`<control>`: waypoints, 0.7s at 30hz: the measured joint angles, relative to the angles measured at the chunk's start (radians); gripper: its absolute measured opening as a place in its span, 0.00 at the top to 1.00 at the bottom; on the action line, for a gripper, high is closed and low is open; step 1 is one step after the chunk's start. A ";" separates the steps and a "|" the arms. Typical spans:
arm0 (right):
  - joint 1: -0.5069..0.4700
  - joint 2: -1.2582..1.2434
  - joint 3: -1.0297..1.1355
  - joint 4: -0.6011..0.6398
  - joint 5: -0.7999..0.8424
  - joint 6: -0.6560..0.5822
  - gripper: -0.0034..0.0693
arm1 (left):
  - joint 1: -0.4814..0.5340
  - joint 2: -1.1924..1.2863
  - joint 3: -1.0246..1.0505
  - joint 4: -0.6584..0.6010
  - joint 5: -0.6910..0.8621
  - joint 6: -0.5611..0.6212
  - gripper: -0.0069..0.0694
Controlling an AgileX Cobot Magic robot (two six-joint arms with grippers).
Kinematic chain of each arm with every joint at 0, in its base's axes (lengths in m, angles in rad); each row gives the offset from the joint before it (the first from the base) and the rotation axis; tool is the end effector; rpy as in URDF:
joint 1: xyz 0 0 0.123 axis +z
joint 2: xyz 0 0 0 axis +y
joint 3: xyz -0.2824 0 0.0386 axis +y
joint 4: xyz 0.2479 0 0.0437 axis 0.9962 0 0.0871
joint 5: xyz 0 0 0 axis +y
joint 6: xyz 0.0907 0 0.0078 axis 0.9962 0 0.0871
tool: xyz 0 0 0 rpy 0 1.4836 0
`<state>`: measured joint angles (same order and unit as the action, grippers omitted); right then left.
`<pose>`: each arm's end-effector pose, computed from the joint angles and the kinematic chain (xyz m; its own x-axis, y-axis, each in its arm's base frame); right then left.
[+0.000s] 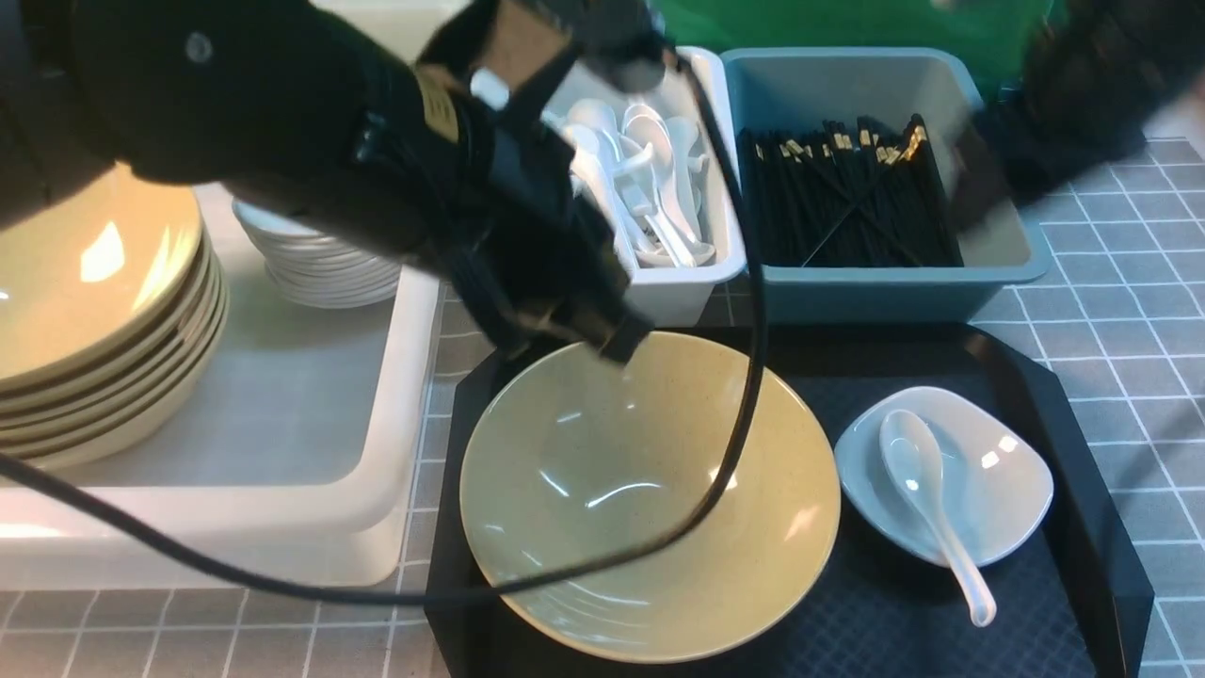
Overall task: On grey table put chopsticks spoon bowls plates into blue grey white boxes.
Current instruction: 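Reach down and grasp the white spoon resting in the bowl with the right gripper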
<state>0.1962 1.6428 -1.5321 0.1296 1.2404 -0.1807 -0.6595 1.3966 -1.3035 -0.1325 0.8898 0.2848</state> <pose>0.3288 0.0767 0.3318 -0.8935 -0.3172 -0.3177 -0.3567 0.9313 0.0733 0.2288 -0.1892 0.3578 -0.4705 0.6162 -0.6316 0.7699 0.6364 0.0473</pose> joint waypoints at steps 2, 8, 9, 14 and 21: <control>0.022 -0.071 0.131 -0.003 -0.001 0.001 0.36 | 0.000 0.000 0.002 -0.002 0.037 0.030 0.92; 0.114 -0.117 0.395 -0.002 -0.110 0.015 0.39 | 0.000 0.000 0.002 -0.055 0.043 0.124 0.92; 0.125 -0.112 0.429 -0.002 -0.149 0.027 0.39 | 0.000 0.000 0.002 -0.075 0.043 0.134 0.92; 0.133 -0.061 0.498 -0.011 -0.277 0.071 0.40 | 0.000 0.000 0.002 -0.158 0.043 0.195 0.92; 0.133 0.035 0.501 -0.024 -0.390 0.125 0.41 | 0.000 0.000 0.002 -0.191 0.043 0.230 0.92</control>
<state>0.3289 1.6775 -1.0307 0.1054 0.8508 -0.0553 -0.6595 1.3966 -1.3011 -0.3236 0.9325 0.5145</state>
